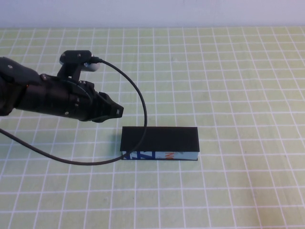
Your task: Take glasses out of glasses case
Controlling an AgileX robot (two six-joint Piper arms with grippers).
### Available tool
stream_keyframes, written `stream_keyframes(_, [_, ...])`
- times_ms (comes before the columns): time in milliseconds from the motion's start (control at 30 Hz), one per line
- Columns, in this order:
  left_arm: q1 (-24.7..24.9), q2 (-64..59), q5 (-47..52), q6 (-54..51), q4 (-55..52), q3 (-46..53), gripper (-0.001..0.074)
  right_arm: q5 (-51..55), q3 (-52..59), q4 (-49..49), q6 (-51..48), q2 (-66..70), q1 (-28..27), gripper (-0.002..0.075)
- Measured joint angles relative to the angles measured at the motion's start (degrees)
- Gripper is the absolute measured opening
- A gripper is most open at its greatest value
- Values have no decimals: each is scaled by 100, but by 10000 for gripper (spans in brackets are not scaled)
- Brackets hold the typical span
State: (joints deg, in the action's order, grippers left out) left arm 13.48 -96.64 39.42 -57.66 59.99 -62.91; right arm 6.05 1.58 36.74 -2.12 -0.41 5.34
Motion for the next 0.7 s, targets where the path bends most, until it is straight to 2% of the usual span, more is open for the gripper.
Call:
stream_keyframes(100, [0,-191,0,-9,10,-54,-4,-422,0,560,26,0,0,-18])
stream_keyframes(167, [0,-384,0,-63,10,-121,-4,-324,0,759,26,-9,0,-18])
stream_keyframes(400, [0,-1073,84,-112,10,-883,-4,1479,-872,860,-59,766,0,-18])
stream_keyframes(700, [0,-1868,386,-112,10,-1508,-4,3295,-2489,802,-1545,3418,0,-18])
